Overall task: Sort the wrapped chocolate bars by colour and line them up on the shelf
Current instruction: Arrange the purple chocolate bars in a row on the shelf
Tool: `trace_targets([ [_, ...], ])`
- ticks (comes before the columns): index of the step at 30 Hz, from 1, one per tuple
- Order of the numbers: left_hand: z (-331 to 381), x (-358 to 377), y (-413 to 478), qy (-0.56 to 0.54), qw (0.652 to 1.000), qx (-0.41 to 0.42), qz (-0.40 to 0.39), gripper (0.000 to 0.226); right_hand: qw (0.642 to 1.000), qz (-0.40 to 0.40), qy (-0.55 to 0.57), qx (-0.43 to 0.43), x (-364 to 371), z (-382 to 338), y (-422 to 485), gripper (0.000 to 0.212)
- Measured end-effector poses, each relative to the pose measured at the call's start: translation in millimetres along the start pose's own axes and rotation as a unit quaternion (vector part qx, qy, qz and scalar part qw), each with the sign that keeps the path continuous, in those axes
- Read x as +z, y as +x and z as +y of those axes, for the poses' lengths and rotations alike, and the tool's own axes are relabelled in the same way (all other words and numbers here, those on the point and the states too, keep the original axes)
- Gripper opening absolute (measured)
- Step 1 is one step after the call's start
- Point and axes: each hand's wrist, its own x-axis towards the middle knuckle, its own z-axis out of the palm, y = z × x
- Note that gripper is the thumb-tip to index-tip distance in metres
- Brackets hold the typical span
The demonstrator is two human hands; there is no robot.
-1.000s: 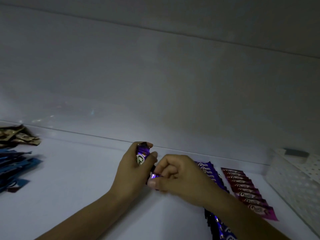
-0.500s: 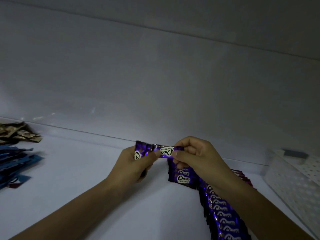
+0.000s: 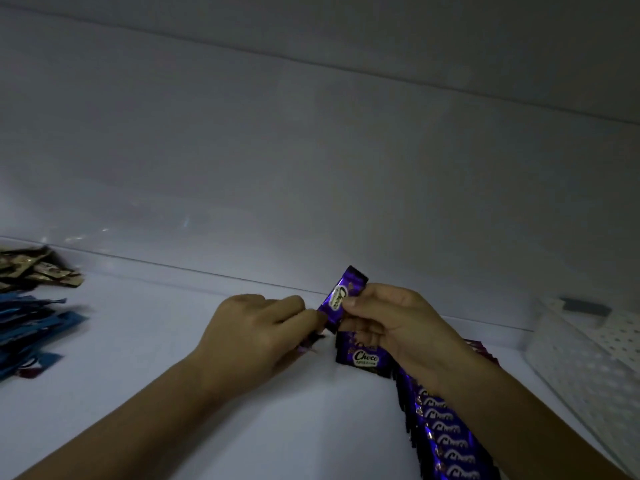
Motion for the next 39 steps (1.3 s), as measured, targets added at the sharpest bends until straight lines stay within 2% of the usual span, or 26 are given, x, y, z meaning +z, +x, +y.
trace_targets([
  [2,6,5,-1,-0.098,0.980,-0.172,-0.024,0.014,0.994,0.024,-0.105,-0.028,-8,-2,1,0.008],
  [3,8,7,-1,-0.149,0.948,-0.280,-0.030,0.012,0.981,0.027,-0.185,-0.047,-13,-3,0,0.009],
  [5,8,17,-4,-0.264,0.850,-0.454,-0.042,0.015,0.942,0.023,-0.329,-0.067,-23,-6,0,0.010],
  [6,5,21,-6,-0.324,0.796,-0.509,-0.042,0.017,0.927,0.013,-0.372,-0.056,-26,-6,0,0.011],
  [7,3,24,-8,-0.372,0.752,-0.542,-0.036,0.018,0.917,-0.007,-0.396,-0.037,-29,-6,0,0.011],
  [8,1,25,-8,-0.399,0.724,-0.562,-0.026,0.020,0.910,-0.032,-0.414,-0.016,-30,-6,0,0.010],
  [11,-2,28,-8,-0.415,0.679,-0.606,-0.002,0.023,0.885,-0.075,-0.459,0.007,-28,1,2,0.011],
  [19,-14,21,-2,-0.492,0.535,-0.686,-0.004,0.045,0.853,-0.037,-0.520,-0.038,-27,11,6,0.020],
  [21,-16,20,-3,-0.500,0.526,-0.688,-0.013,0.041,0.844,-0.042,-0.534,-0.038,-28,10,5,0.030],
  [23,-15,22,-4,-0.495,0.533,-0.687,-0.010,0.032,0.830,-0.044,-0.554,-0.035,-28,9,4,0.037],
  [26,-11,26,-5,-0.489,0.553,-0.674,0.001,0.020,0.820,-0.049,-0.570,-0.033,-27,8,3,0.032],
  [29,-8,27,-4,-0.488,0.575,-0.657,0.002,0.018,0.817,-0.055,-0.573,-0.034,-25,9,2,0.026],
  [34,-5,25,-2,-0.490,0.583,-0.648,0.007,0.013,0.815,-0.083,-0.574,-0.017,-21,10,1,0.026],
  [39,-7,24,-3,-0.483,0.591,-0.646,0.011,0.012,0.812,-0.075,-0.578,-0.027,-21,10,2,0.021],
])
